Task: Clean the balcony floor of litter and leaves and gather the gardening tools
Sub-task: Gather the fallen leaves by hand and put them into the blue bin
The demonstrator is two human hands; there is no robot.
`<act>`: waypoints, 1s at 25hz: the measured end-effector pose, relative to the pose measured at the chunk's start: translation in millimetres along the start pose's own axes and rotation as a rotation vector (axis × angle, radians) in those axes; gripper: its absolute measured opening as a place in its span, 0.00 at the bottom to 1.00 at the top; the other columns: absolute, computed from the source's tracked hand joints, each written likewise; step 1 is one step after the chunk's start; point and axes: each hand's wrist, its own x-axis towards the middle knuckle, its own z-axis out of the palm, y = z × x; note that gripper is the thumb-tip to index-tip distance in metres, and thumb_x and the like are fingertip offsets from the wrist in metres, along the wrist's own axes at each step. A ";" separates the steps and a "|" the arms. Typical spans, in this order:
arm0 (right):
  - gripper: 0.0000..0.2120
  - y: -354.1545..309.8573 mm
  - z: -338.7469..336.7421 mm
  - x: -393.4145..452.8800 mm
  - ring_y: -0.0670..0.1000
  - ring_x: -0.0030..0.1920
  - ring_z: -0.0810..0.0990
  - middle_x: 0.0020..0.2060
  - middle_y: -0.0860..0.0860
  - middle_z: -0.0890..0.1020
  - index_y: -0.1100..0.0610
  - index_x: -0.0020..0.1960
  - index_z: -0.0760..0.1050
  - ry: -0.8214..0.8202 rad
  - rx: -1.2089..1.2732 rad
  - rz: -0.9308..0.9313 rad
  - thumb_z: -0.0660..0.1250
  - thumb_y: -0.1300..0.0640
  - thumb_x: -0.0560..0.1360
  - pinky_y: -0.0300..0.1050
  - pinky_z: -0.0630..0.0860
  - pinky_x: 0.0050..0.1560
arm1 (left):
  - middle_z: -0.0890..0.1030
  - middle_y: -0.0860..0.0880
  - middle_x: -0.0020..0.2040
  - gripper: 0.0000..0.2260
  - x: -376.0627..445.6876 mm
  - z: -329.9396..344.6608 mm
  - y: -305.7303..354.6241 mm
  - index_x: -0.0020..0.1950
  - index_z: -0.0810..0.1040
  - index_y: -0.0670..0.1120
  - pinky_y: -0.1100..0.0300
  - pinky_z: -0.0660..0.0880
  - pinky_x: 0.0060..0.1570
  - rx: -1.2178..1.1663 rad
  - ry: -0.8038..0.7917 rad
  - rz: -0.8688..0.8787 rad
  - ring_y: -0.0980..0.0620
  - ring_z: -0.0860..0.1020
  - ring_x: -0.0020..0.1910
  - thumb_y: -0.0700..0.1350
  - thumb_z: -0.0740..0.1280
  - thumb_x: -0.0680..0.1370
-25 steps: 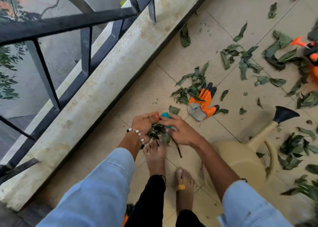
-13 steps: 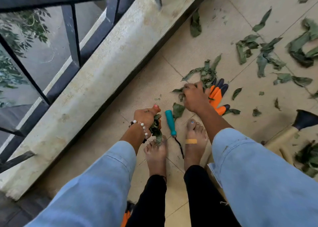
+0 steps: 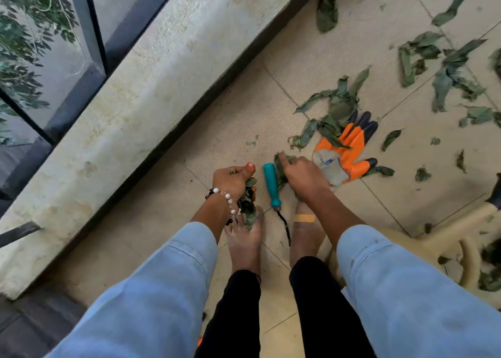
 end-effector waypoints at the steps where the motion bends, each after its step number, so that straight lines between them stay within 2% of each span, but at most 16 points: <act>1: 0.22 0.2 -1.8 2.0 0.61 0.59 0.72 0.57 0.62 0.75 0.63 0.72 0.60 0.029 -0.021 -0.027 0.54 0.66 0.79 0.52 0.72 0.50 | 0.79 0.45 0.34 0.11 1.3 -0.3 -1.5 0.51 0.82 0.38 0.55 0.75 0.41 0.004 -0.002 0.004 0.50 0.76 0.29 0.45 0.71 0.76; 2: 0.17 1.1 -3.3 3.2 0.60 0.59 0.71 0.57 0.61 0.75 0.64 0.67 0.67 0.038 -0.013 -0.031 0.55 0.65 0.78 0.51 0.72 0.51 | 0.79 0.45 0.35 0.11 1.9 0.4 -3.9 0.51 0.82 0.38 0.55 0.75 0.41 0.007 -0.001 0.006 0.50 0.76 0.29 0.46 0.70 0.76; 4: 0.12 2.2 -5.5 0.8 0.59 0.59 0.71 0.56 0.60 0.74 0.64 0.58 0.74 0.019 0.052 0.013 0.57 0.65 0.78 0.51 0.72 0.51 | 0.80 0.45 0.35 0.12 -3.2 -0.1 -5.7 0.51 0.82 0.38 0.54 0.75 0.42 0.015 0.000 0.002 0.50 0.76 0.30 0.46 0.71 0.76; 6: 0.10 4.9 -6.2 -3.1 0.59 0.60 0.70 0.56 0.60 0.73 0.66 0.55 0.76 0.045 0.165 0.113 0.59 0.66 0.77 0.50 0.72 0.49 | 0.80 0.45 0.36 0.11 -13.8 0.2 -0.8 0.51 0.82 0.38 0.54 0.76 0.42 0.015 -0.020 0.001 0.50 0.76 0.30 0.46 0.71 0.76; 8: 0.11 7.2 -7.9 -3.5 0.60 0.59 0.71 0.57 0.60 0.71 0.65 0.56 0.75 0.090 0.251 0.157 0.60 0.67 0.76 0.49 0.71 0.48 | 0.80 0.45 0.35 0.10 -20.2 2.0 7.4 0.51 0.81 0.38 0.55 0.76 0.39 0.009 -0.047 0.012 0.51 0.76 0.29 0.45 0.70 0.77; 10: 0.20 5.0 -9.9 -2.7 0.60 0.59 0.72 0.59 0.60 0.70 0.60 0.66 0.68 0.024 0.272 0.099 0.59 0.69 0.75 0.49 0.71 0.50 | 0.79 0.45 0.34 0.10 -21.3 4.1 15.8 0.50 0.81 0.37 0.57 0.75 0.37 -0.005 -0.053 0.035 0.51 0.75 0.28 0.44 0.70 0.77; 12: 0.31 -1.6 -10.2 -1.0 0.62 0.59 0.72 0.62 0.61 0.69 0.52 0.76 0.54 -0.089 0.268 0.035 0.56 0.69 0.76 0.51 0.72 0.52 | 0.79 0.45 0.33 0.10 -17.6 5.0 20.1 0.50 0.81 0.36 0.58 0.75 0.35 -0.012 -0.050 0.050 0.51 0.75 0.27 0.43 0.70 0.77; 14: 0.36 -5.5 -7.4 -0.7 0.63 0.56 0.74 0.59 0.62 0.71 0.46 0.77 0.42 -0.080 0.280 0.027 0.54 0.68 0.77 0.54 0.73 0.51 | 0.79 0.45 0.31 0.09 -13.7 5.9 19.6 0.49 0.81 0.36 0.59 0.75 0.31 -0.014 -0.054 0.056 0.52 0.75 0.24 0.43 0.70 0.77; 16: 0.39 -5.7 -5.8 0.8 0.62 0.51 0.76 0.51 0.62 0.74 0.43 0.77 0.36 -0.002 0.270 0.041 0.54 0.68 0.78 0.54 0.74 0.47 | 0.79 0.45 0.31 0.09 -9.6 5.0 16.5 0.48 0.81 0.37 0.59 0.75 0.31 0.011 -0.049 0.072 0.51 0.75 0.25 0.43 0.71 0.76; 19: 0.44 -6.3 -8.4 6.1 0.59 0.41 0.76 0.40 0.60 0.73 0.43 0.76 0.33 0.103 0.231 0.072 0.57 0.71 0.76 0.52 0.73 0.40 | 0.79 0.46 0.32 0.07 -1.9 1.3 11.9 0.43 0.81 0.40 0.59 0.75 0.31 0.007 -0.033 0.064 0.51 0.74 0.26 0.43 0.71 0.76; 21: 0.47 -7.4 -14.6 10.2 0.57 0.36 0.73 0.36 0.57 0.70 0.42 0.76 0.32 0.128 0.231 0.091 0.58 0.72 0.74 0.50 0.71 0.36 | 0.79 0.46 0.32 0.07 0.6 0.8 11.1 0.42 0.80 0.41 0.58 0.75 0.31 -0.014 -0.021 0.050 0.51 0.74 0.26 0.43 0.71 0.76; 23: 0.47 -8.7 -20.2 18.2 0.56 0.35 0.72 0.36 0.57 0.70 0.43 0.76 0.33 0.117 0.235 0.119 0.58 0.73 0.74 0.50 0.70 0.36 | 0.79 0.45 0.32 0.07 2.4 1.9 11.5 0.42 0.80 0.41 0.58 0.75 0.32 -0.018 -0.015 0.058 0.51 0.74 0.26 0.43 0.71 0.76; 25: 0.42 -11.5 -23.1 27.3 0.57 0.40 0.74 0.41 0.59 0.72 0.50 0.78 0.39 0.100 0.224 0.170 0.58 0.73 0.74 0.51 0.71 0.40 | 0.79 0.45 0.33 0.07 3.7 2.9 12.7 0.42 0.80 0.41 0.57 0.75 0.35 -0.009 -0.016 0.066 0.50 0.75 0.28 0.43 0.71 0.76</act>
